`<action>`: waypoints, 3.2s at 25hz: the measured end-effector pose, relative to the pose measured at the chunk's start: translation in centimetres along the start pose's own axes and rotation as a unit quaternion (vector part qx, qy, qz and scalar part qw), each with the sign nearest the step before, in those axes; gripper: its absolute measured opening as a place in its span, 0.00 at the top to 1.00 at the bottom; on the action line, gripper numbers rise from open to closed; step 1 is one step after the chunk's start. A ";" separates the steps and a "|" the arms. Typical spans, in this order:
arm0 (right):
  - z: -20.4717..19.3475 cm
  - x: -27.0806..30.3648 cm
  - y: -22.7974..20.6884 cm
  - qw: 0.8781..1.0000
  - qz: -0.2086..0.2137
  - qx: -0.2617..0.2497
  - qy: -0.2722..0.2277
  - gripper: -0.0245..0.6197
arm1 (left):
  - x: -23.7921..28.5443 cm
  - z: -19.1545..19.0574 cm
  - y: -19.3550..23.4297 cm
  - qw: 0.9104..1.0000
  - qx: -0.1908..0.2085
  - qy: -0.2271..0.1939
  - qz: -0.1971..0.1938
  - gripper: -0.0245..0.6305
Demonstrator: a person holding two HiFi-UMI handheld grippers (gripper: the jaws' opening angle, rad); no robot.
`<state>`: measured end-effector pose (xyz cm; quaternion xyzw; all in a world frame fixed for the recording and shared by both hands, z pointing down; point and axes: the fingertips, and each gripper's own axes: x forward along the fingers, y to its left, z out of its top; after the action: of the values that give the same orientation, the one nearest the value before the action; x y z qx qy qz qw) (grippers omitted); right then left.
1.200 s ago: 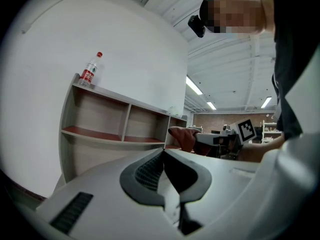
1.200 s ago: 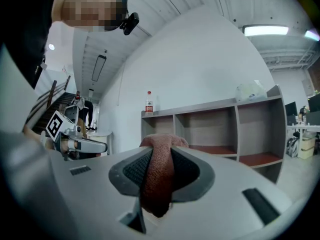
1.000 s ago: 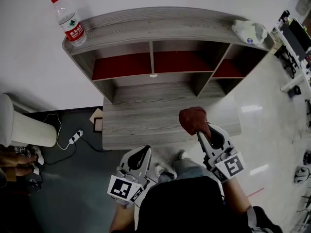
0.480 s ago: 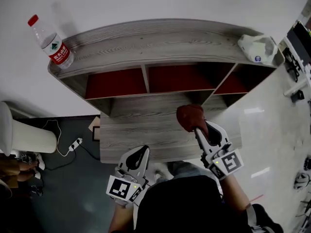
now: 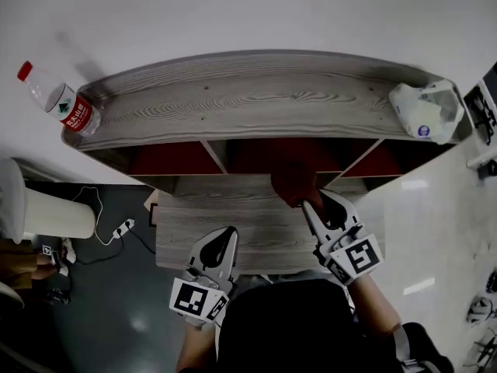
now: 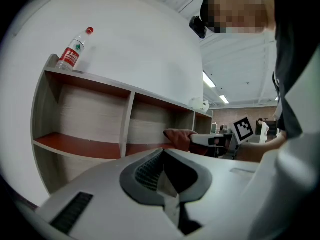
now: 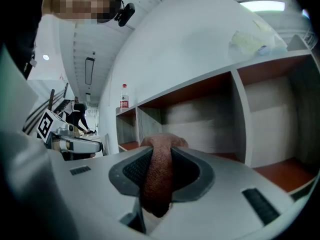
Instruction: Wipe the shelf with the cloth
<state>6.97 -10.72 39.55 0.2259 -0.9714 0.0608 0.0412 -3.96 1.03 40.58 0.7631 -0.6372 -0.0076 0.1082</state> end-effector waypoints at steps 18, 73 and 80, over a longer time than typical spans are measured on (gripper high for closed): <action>-0.5 12.3 -0.6 0.989 -0.019 -0.105 0.104 0.81 | 0.5 0.2 2.9 1.000 -0.009 0.012 0.013 0.95; -5.0 7.6 -13.5 0.880 -0.333 -0.196 0.276 0.83 | 0.4 -0.1 6.9 0.991 -0.010 0.026 -0.129 0.95; -5.3 5.7 -13.3 0.878 -0.344 -0.182 0.279 0.84 | 0.9 -0.2 6.6 0.990 -0.010 0.029 -0.140 0.95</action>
<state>8.08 -24.28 46.73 0.5082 -0.7746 -0.0751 0.3689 -10.17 -0.91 42.07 0.8434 -0.5207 -0.0070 0.1324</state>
